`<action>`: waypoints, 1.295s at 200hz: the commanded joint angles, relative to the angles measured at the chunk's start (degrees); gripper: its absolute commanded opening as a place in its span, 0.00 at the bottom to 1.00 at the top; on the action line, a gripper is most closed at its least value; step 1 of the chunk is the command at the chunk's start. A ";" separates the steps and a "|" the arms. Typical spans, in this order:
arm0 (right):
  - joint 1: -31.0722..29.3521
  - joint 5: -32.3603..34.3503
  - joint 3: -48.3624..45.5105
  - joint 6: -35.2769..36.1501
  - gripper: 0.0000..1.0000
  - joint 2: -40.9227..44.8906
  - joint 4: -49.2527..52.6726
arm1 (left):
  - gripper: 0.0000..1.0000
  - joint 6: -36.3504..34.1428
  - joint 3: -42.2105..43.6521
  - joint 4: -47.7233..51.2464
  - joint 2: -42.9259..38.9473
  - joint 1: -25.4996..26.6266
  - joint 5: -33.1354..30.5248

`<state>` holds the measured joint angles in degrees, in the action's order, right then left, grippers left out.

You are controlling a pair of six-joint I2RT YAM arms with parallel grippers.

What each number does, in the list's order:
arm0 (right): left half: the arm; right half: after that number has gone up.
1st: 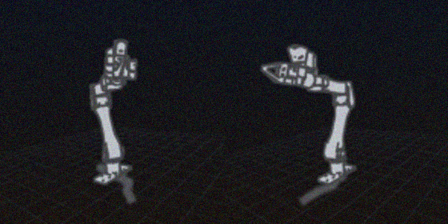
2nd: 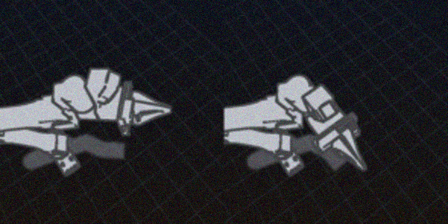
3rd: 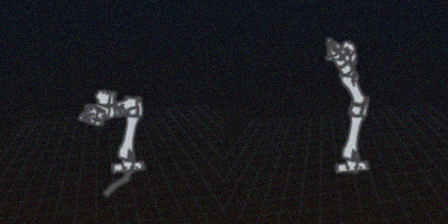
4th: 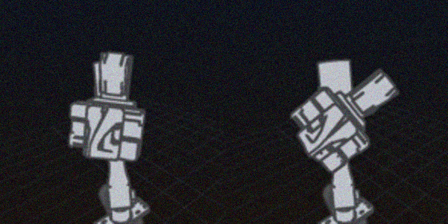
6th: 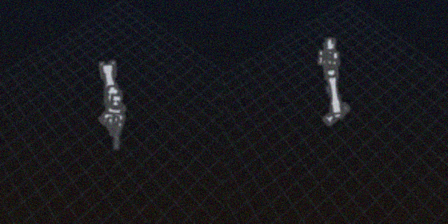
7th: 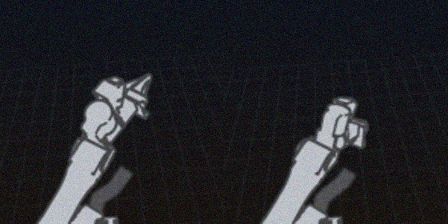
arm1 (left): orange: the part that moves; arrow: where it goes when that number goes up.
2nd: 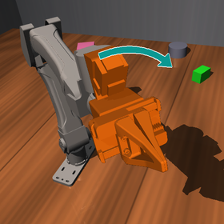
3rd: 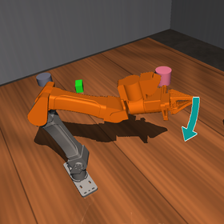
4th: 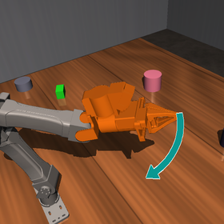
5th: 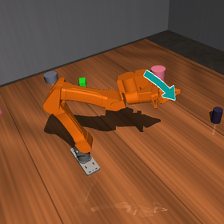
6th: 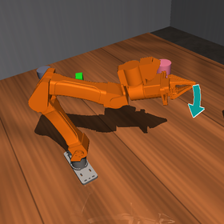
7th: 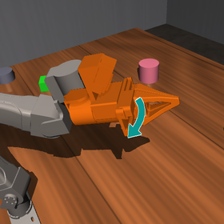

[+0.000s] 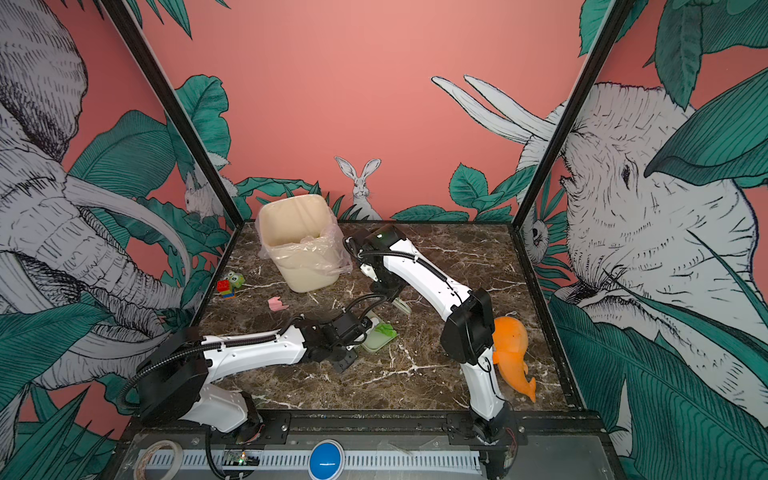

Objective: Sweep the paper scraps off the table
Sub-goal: 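Sweep the pink, white and green scraps into the dustpan with the right gripper's brush, then lift the loaded dustpan toward the bin with the left gripper while the right withdraws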

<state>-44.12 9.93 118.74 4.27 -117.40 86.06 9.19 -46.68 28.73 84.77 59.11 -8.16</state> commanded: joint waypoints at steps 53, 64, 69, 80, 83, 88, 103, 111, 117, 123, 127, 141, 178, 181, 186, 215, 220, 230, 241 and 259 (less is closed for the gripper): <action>-3.88 -8.05 -2.78 -1.88 0.00 0.97 0.11 | 0.12 -0.01 -0.07 1.33 -0.13 -0.14 -0.44; -4.59 -9.51 -3.06 -2.07 0.00 1.38 -0.10 | 0.12 -0.05 0.05 1.36 -0.20 -0.14 -0.52; -4.88 -10.07 -3.00 -2.15 0.00 1.55 -0.10 | 0.12 -0.08 0.02 1.38 -0.22 -0.14 -0.62; -5.53 -11.15 -2.83 -2.41 0.00 1.84 -0.15 | 0.12 -0.06 0.05 1.35 -0.22 -0.07 -0.62; -5.60 -11.38 -2.82 -2.47 0.00 1.92 -0.14 | 0.12 -0.06 0.09 1.33 -0.30 -0.13 -0.56; -5.89 -11.89 -2.66 -2.58 0.00 2.05 -0.11 | 0.12 -0.07 0.10 1.29 -0.31 -0.14 -0.56; -6.66 -13.05 -1.99 -2.80 0.00 2.51 0.28 | 0.11 -0.09 0.09 1.31 -0.31 -0.14 -0.65; -6.93 -13.60 -1.63 -2.87 0.00 2.69 0.50 | 0.12 -0.01 0.09 1.32 -0.34 -0.14 -0.69; -7.05 -13.86 -1.37 -2.88 0.00 2.91 0.71 | 0.12 -0.04 0.09 1.18 -0.40 -0.14 -0.68; -7.11 -14.13 -1.17 -2.87 0.00 3.16 0.86 | 0.12 -0.02 0.10 1.18 -0.47 -0.14 -0.68; -7.08 -14.23 -1.07 -2.87 0.00 3.27 1.01 | 0.11 0.01 0.18 1.15 -0.48 -0.14 -0.63; -7.07 -13.90 -0.96 -2.93 0.00 3.81 1.54 | 0.11 -0.03 0.18 1.16 -0.62 -0.14 -0.76; -6.33 -10.57 -1.35 -2.56 0.00 4.97 2.24 | 0.12 -0.18 0.29 1.36 -1.05 -0.14 -0.97; -6.20 -10.19 -1.46 -2.60 0.00 5.11 2.22 | 0.12 -0.20 0.25 1.35 -1.09 -0.14 -0.98; -6.02 -9.75 -1.58 -2.73 0.00 5.30 2.18 | 0.12 -0.19 0.27 1.46 -1.23 -0.14 -1.10; -3.95 -8.67 -1.93 -3.28 0.00 6.77 1.83 | 0.11 -0.17 0.79 1.03 -2.48 -0.14 -1.26; -3.61 -8.49 -2.02 -3.31 0.00 7.06 1.78 | 0.11 -0.25 0.88 0.93 -2.66 -0.14 -1.37; -2.98 -8.35 -2.23 -3.39 0.00 7.75 1.61 | 0.11 -0.47 1.05 0.89 -3.09 -0.14 -1.50; -2.19 -8.52 -2.60 -3.44 0.00 8.71 1.26 | 0.11 -0.66 1.06 0.89 -3.43 -0.14 -1.67; -0.87 -9.07 -3.46 -3.54 0.00 10.27 0.52 | 0.11 -0.73 0.91 1.00 -3.90 -0.14 -2.06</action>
<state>-46.37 0.78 116.07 1.39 -110.93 84.82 8.56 -46.52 29.87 83.31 59.11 -8.95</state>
